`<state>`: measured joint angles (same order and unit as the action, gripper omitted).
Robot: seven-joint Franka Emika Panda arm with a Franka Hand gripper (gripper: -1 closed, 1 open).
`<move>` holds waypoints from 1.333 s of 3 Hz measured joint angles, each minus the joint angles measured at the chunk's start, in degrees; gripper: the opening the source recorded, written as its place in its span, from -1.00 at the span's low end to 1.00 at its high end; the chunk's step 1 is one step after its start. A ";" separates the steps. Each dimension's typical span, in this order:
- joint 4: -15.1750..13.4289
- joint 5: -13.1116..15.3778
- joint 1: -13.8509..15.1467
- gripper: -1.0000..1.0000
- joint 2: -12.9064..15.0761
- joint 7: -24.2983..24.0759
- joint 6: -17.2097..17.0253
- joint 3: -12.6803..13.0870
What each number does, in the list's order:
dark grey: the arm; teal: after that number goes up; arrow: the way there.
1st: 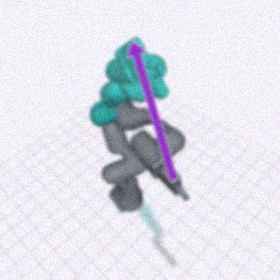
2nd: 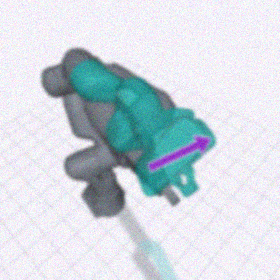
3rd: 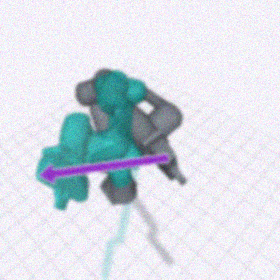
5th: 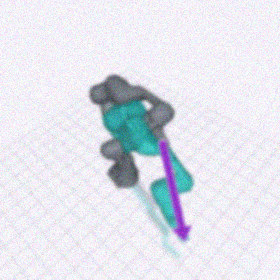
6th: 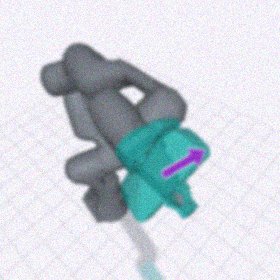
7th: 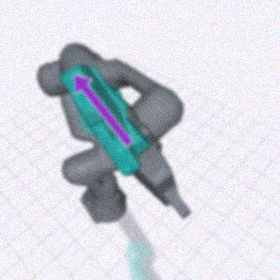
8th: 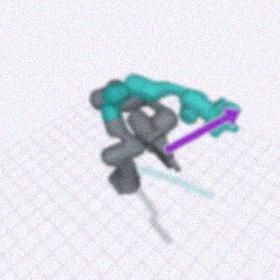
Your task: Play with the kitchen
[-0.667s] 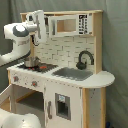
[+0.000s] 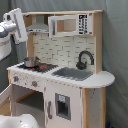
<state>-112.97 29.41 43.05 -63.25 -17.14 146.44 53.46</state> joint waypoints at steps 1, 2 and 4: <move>-0.08 0.01 -2.93 1.00 -2.96 0.75 -4.65 -0.44; -0.59 0.08 -5.85 1.00 -6.37 2.21 -9.92 -1.30; -3.01 0.99 -9.90 1.00 -12.40 5.77 -17.94 -2.88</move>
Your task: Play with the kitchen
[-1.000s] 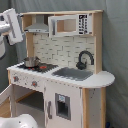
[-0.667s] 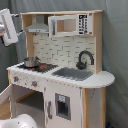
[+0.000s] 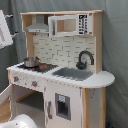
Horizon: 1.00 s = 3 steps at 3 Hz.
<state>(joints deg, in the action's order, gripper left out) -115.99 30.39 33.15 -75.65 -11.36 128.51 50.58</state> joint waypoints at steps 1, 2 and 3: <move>-2.39 0.66 -2.02 1.00 -3.74 1.63 -3.81 -1.12; -5.21 1.03 -4.01 1.00 -7.70 2.70 -7.43 -2.22; -8.59 1.38 -5.93 1.00 -11.36 3.00 -11.13 -2.87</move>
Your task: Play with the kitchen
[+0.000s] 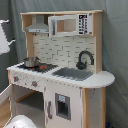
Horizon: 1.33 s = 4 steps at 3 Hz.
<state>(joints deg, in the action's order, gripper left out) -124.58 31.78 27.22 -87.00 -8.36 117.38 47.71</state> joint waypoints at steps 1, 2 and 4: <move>-2.20 2.68 -1.15 1.00 0.17 -1.54 -4.11 -0.48; -4.33 5.79 -1.15 1.00 0.68 -2.60 -7.60 -3.53; -10.01 9.88 -0.36 1.00 4.49 -6.11 -4.05 -10.35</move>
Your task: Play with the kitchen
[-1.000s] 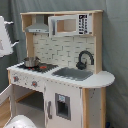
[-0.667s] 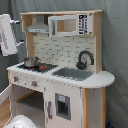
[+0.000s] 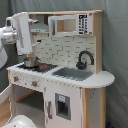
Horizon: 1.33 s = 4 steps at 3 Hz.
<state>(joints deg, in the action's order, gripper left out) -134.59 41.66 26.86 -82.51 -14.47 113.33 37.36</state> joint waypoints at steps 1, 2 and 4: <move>-0.74 0.48 2.44 1.00 3.20 -2.07 5.21 -0.95; -0.56 0.48 5.48 1.00 5.88 -3.58 10.01 -1.02; 0.20 0.28 12.27 1.00 9.40 -5.43 19.67 -1.04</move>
<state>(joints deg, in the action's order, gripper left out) -134.39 41.94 39.14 -73.11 -19.89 133.00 36.32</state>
